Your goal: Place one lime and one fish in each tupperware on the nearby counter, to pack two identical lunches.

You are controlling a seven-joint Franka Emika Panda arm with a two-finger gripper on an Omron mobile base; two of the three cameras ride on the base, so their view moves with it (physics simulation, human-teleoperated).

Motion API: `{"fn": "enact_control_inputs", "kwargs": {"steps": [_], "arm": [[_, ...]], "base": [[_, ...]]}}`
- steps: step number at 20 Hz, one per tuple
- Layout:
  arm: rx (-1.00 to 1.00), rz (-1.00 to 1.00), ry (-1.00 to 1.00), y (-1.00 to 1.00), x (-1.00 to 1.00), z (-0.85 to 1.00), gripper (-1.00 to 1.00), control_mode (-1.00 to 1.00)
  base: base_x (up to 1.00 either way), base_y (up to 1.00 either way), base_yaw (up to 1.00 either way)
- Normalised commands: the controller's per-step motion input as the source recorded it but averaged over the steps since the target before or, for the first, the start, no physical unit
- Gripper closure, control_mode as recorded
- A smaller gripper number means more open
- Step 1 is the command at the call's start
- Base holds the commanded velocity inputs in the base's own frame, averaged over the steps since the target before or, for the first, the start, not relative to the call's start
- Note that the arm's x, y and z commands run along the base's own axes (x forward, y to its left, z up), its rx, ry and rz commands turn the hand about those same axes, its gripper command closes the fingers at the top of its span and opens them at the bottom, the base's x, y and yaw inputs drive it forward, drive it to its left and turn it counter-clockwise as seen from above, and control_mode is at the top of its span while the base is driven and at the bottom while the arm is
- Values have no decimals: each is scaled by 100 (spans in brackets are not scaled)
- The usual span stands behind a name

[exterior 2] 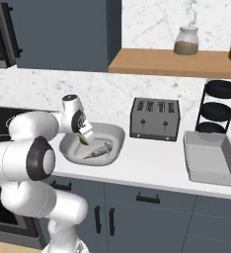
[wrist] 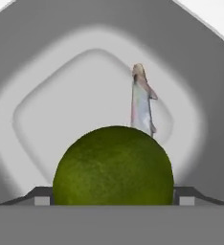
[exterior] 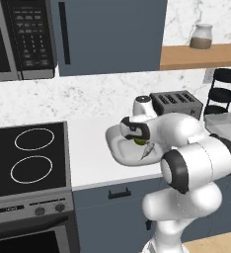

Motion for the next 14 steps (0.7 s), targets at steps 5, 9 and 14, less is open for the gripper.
{"fn": "enact_control_inputs", "kwargs": {"steps": [5, 9, 14], "arm": [[-3, -2, 3, 0, 75, -54, -100, -100], [-11, -1, 3, 0, 54, -59, -100, -100], [0, 0, -1, -1, -5, 51, -100, -100]], "base": [[0, 0, 0], [0, 0, 0], [0, 0, 0]]}}
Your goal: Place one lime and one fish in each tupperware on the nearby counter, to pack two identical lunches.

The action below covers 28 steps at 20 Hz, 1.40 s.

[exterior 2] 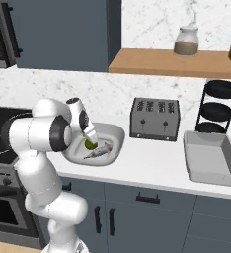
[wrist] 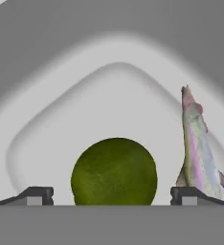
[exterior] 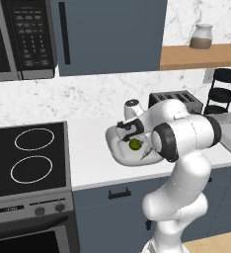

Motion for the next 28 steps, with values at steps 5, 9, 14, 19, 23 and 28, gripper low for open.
{"fn": "enact_control_inputs", "kwargs": {"steps": [5, 9, 14, 19, 23, 28], "arm": [[1, 0, -3, -10, -58, 100, -100, -100], [1, 0, -2, -38, -100, 93, -100, -100], [9, 4, 3, -15, -100, 76, -100, -100], [0, 21, 0, 0, -100, 36, -100, -100], [-5, 15, -12, -2, -75, 12, -100, 100], [0, 0, 0, 0, 0, 0, -100, 100]], "base": [[0, 0, 0], [0, 0, 0], [0, 0, 0], [0, 0, 0], [-25, -8, 1], [-100, -87, -8]]}}
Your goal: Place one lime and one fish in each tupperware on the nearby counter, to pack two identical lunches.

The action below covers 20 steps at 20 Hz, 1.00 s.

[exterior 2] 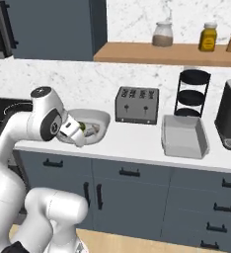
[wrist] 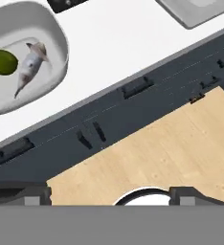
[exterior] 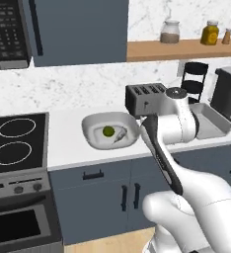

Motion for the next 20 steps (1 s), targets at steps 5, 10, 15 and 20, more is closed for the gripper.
{"fn": "enact_control_inputs", "kwargs": {"steps": [5, 10, 15, 20], "arm": [[0, 0, 0, 0, 0, 0, -100, 100], [0, 0, 0, 0, 0, 0, -100, 100], [0, 0, 0, 0, 0, 0, -100, 100], [0, 0, 0, 0, 0, 0, -100, 100]], "base": [[-75, -100, -46], [-24, -100, -34], [3, -100, -12], [62, -100, 13]]}}
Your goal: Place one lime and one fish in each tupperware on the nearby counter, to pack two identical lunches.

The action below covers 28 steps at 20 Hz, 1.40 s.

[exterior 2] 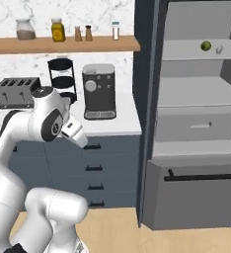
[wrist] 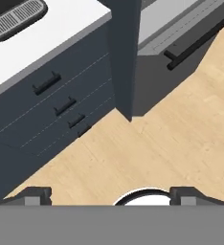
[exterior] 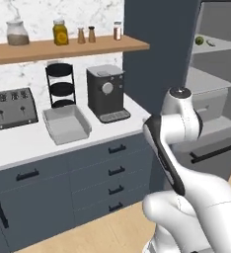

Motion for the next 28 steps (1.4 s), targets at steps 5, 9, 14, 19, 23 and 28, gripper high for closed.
{"fn": "enact_control_inputs", "kwargs": {"steps": [5, 9, 14, 19, 23, 28], "arm": [[0, 0, 0, 0, 0, 0, -100, 100], [0, 0, 0, 0, 0, 0, -100, 100], [0, 0, 0, 0, 0, 0, -100, 100], [0, 0, 0, 0, 0, 0, -100, 100], [0, 0, 0, 0, 0, 0, -100, 100], [0, 0, 0, 0, 0, 0, -100, 100]], "base": [[63, -100, 22], [23, -100, 2], [14, -97, 30], [-2, -72, 47], [18, -4, 0], [39, -74, 4]]}}
